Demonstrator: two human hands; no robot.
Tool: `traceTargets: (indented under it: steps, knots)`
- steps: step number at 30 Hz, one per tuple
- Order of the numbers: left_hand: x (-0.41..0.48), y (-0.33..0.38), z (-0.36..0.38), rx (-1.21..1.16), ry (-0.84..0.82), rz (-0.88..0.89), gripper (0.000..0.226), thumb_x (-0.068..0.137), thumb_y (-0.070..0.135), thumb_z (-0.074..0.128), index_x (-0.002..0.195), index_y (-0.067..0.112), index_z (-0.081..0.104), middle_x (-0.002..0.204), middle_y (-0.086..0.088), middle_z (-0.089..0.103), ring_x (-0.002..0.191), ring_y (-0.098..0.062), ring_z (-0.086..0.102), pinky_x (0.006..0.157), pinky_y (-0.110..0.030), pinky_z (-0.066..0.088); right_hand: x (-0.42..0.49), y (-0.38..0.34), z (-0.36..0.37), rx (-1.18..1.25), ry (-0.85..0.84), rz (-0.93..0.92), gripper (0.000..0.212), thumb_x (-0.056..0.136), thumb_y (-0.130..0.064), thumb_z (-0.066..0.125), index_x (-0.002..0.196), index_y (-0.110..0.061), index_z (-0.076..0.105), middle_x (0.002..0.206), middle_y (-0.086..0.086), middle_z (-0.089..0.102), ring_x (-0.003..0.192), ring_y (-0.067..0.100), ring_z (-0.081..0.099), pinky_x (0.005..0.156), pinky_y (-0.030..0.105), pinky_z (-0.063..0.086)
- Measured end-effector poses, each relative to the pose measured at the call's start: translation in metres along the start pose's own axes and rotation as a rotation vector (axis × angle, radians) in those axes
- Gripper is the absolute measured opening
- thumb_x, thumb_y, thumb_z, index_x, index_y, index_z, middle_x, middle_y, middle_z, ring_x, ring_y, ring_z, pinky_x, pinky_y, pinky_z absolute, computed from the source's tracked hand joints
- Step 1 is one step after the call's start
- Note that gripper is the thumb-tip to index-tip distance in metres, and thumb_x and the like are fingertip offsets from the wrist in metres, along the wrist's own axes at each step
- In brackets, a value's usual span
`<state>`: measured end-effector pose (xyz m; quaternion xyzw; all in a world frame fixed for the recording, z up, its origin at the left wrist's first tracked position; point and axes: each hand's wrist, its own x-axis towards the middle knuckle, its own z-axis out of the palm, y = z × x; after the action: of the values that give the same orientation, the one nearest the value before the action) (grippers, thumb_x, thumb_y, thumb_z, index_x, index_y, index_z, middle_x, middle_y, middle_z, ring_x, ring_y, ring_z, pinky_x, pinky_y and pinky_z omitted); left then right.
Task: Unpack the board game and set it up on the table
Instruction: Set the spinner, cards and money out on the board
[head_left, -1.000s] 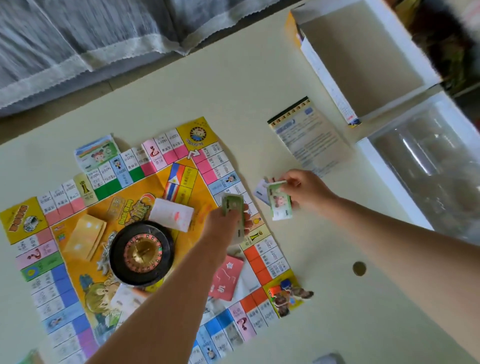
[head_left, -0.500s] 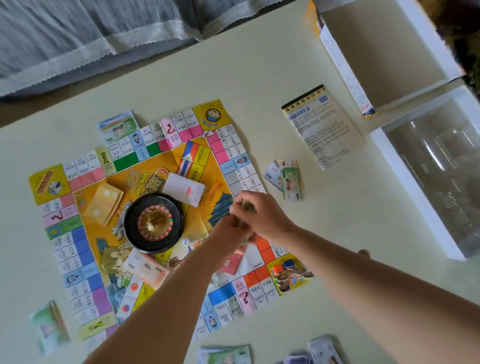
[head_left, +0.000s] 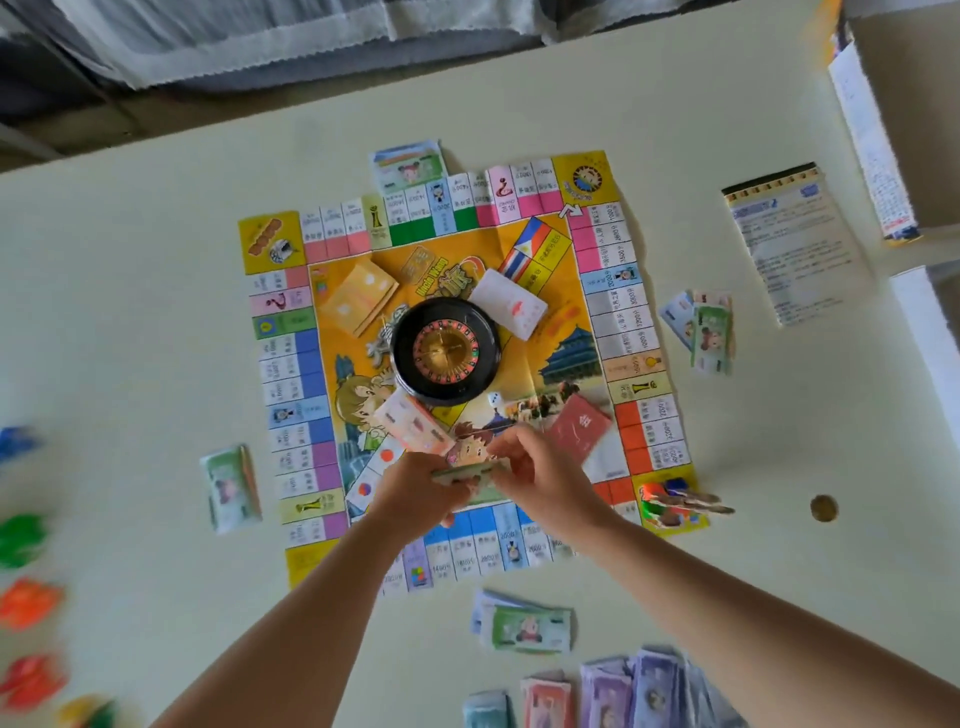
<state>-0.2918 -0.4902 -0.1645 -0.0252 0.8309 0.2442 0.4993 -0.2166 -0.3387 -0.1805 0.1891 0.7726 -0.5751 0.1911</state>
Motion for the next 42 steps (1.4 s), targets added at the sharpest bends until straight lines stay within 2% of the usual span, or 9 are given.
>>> traceTargets:
  steps: [3,6,13,20,23,27,31,37,42]
  knots:
    - [-0.007,-0.027,-0.01,-0.052,0.038,-0.014,0.004,0.084,0.018,0.071,0.085,0.016,0.068,0.065,-0.004,0.068,0.052,-0.012,0.061,0.059,-0.026,0.051,0.0,-0.004,0.019,0.062,-0.063,0.099,0.012,0.085,-0.013,0.07,0.088,-0.014,0.058,0.076,-0.005,0.059,0.064,0.002,0.054,0.059,0.017,0.045]
    - [-0.013,-0.044,-0.019,-0.395,0.149,-0.062,0.023,0.083,0.005,0.07,0.102,0.011,0.059,0.08,-0.01,0.069,0.064,-0.02,0.065,0.061,-0.032,0.054,0.004,-0.012,0.032,0.271,-0.048,0.248,0.013,0.083,-0.006,0.07,0.084,-0.01,0.058,0.075,0.005,0.062,0.06,0.01,0.058,0.058,0.021,0.05]
    - [0.0,-0.06,-0.03,-0.72,0.243,-0.13,0.025,0.086,-0.002,0.061,0.109,0.008,0.06,0.083,-0.013,0.067,0.065,-0.021,0.063,0.075,-0.035,0.057,0.038,-0.031,0.059,0.637,0.207,0.481,0.016,0.085,-0.004,0.068,0.097,-0.001,0.058,0.072,0.007,0.064,0.057,0.011,0.059,0.051,0.018,0.049]
    - [0.018,-0.049,-0.023,-0.793,0.175,-0.153,0.025,0.089,0.001,0.06,0.113,0.007,0.055,0.086,-0.009,0.064,0.074,-0.024,0.064,0.076,-0.034,0.058,0.052,-0.023,0.083,0.517,0.351,0.522,0.022,0.083,-0.007,0.072,0.098,0.0,0.058,0.085,0.015,0.068,0.055,0.013,0.064,0.05,0.019,0.051]
    - [0.021,-0.046,-0.022,-0.766,0.189,-0.141,0.024,0.09,0.003,0.058,0.113,0.007,0.054,0.082,-0.007,0.063,0.075,-0.025,0.061,0.078,-0.04,0.056,0.053,-0.014,0.085,0.13,0.395,0.455,0.028,0.079,-0.02,0.077,0.094,-0.006,0.058,0.09,0.007,0.068,0.069,0.018,0.064,0.057,0.029,0.053]
    - [0.024,-0.044,-0.019,-0.752,0.241,-0.164,0.023,0.09,0.004,0.057,0.112,0.007,0.054,0.08,-0.005,0.062,0.074,-0.024,0.061,0.083,-0.045,0.056,0.05,-0.014,0.078,-0.251,0.365,0.213,0.036,0.082,-0.026,0.072,0.11,-0.012,0.056,0.104,0.003,0.053,0.077,0.009,0.05,0.056,0.011,0.032]
    - [0.023,-0.038,-0.018,-0.824,0.229,-0.163,0.011,0.091,0.008,0.059,0.102,0.009,0.059,0.079,-0.006,0.064,0.076,-0.021,0.06,0.082,-0.04,0.055,0.054,-0.015,0.078,-0.367,0.283,0.117,0.034,0.086,-0.027,0.068,0.116,-0.014,0.059,0.113,0.004,0.049,0.092,0.014,0.055,0.065,0.018,0.045]
    - [0.022,-0.038,-0.017,-0.823,0.225,-0.17,0.026,0.092,0.012,0.059,0.117,0.003,0.057,0.087,-0.007,0.066,0.08,-0.022,0.062,0.08,-0.037,0.056,0.056,-0.013,0.073,-0.376,0.188,0.06,0.037,0.087,-0.021,0.065,0.121,-0.012,0.057,0.115,0.005,0.049,0.1,0.015,0.054,0.077,0.029,0.051]
    - [0.007,-0.051,-0.005,-0.728,0.273,-0.174,0.03,0.092,0.007,0.051,0.121,0.007,0.057,0.101,-0.01,0.065,0.079,-0.02,0.063,0.079,-0.039,0.055,0.031,-0.011,0.066,-0.341,0.154,-0.008,0.022,0.088,-0.012,0.058,0.11,-0.012,0.061,0.104,0.001,0.055,0.081,0.009,0.054,0.071,0.023,0.048]
